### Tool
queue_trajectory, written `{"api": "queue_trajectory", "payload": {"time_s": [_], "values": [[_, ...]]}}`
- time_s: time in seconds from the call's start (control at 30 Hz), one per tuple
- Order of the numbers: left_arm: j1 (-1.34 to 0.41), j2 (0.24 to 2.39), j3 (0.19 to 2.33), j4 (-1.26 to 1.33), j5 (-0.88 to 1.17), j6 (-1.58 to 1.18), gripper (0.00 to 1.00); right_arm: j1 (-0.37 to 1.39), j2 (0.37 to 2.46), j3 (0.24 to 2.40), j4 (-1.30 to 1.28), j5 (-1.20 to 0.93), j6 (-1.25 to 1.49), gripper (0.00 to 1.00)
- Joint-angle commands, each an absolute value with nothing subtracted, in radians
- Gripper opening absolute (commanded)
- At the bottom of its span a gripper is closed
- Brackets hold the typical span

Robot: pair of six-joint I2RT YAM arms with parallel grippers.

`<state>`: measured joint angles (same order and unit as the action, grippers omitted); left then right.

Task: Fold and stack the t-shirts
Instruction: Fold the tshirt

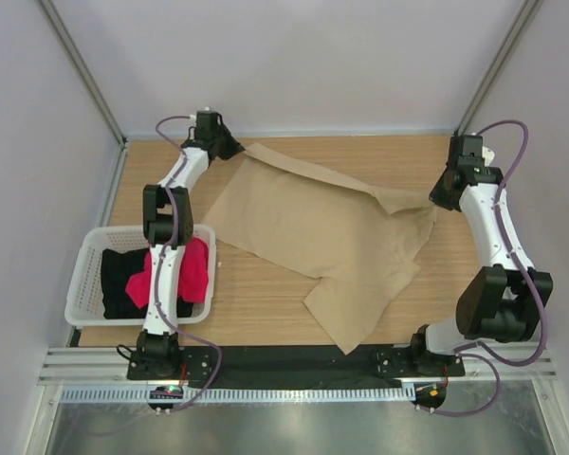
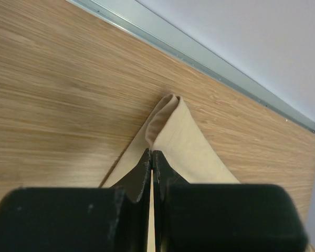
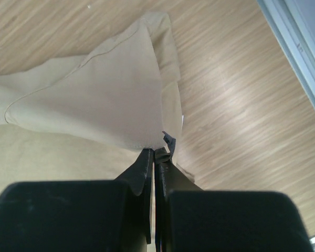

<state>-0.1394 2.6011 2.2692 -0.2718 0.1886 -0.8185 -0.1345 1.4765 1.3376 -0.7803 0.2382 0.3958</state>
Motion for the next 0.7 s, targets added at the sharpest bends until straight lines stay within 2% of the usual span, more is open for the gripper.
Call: {"api": "queue_trajectory", "payload": {"time_s": [0.0,0.67], "values": [[-0.117,2.490,2.261,-0.333,0.213,-0.758,0.00,-0.135,1.417,1.322,-0.862,0.213,0.449,0.01],[-0.094,2.530,2.273,-0.546,0.256,-0.658,0.00,-0.132,1.431,1.201,-0.894,0.147,0.499,0.01]]}}
